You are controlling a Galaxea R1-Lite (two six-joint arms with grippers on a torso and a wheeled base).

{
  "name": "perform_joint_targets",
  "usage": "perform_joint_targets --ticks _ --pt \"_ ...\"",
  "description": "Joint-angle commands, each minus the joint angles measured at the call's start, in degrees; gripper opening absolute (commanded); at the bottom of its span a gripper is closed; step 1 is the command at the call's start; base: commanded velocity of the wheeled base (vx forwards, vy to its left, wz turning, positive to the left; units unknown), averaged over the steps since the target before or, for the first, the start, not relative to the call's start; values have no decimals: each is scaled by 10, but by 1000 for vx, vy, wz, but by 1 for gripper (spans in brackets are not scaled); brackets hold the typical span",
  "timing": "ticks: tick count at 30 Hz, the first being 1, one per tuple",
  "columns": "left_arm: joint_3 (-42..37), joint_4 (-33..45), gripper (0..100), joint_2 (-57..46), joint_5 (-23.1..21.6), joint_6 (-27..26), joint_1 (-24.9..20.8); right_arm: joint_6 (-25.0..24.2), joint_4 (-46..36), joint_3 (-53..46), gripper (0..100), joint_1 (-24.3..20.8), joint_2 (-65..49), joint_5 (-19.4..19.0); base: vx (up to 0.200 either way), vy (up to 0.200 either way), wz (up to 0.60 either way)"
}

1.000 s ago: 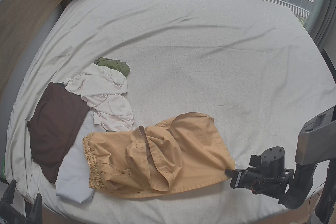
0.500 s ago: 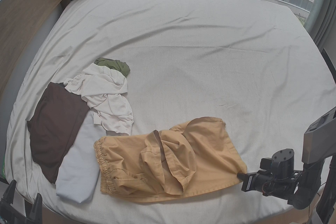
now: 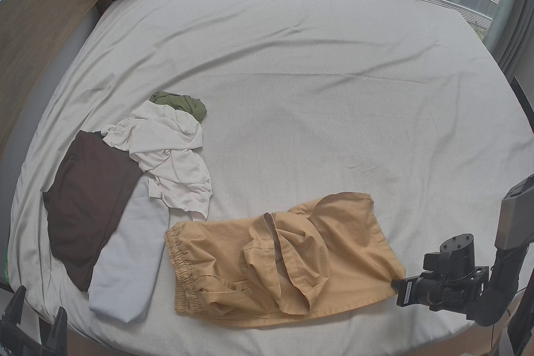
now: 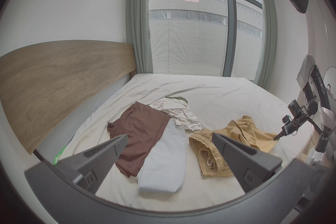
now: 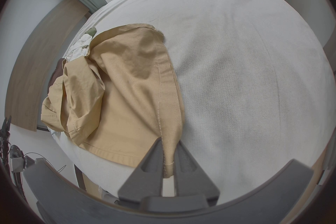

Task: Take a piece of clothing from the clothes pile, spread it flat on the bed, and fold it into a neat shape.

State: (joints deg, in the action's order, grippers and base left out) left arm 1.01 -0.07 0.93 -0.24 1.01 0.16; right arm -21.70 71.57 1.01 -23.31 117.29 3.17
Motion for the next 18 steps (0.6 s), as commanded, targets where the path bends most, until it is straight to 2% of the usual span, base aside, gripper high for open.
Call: perform_joint_targets --ticks 1,10,18 --pt "-10 0 100 -9 0 0 0 0 -25 -10 0 4 -29 1 0 0 0" --pt "-10 0 100 -9 0 0 0 -1 -99 -10 0 4 -60 7 0 0 0" --pt "-10 0 100 -9 -1 0 0 -1 -105 -10 0 2 -60 9 0 0 0"
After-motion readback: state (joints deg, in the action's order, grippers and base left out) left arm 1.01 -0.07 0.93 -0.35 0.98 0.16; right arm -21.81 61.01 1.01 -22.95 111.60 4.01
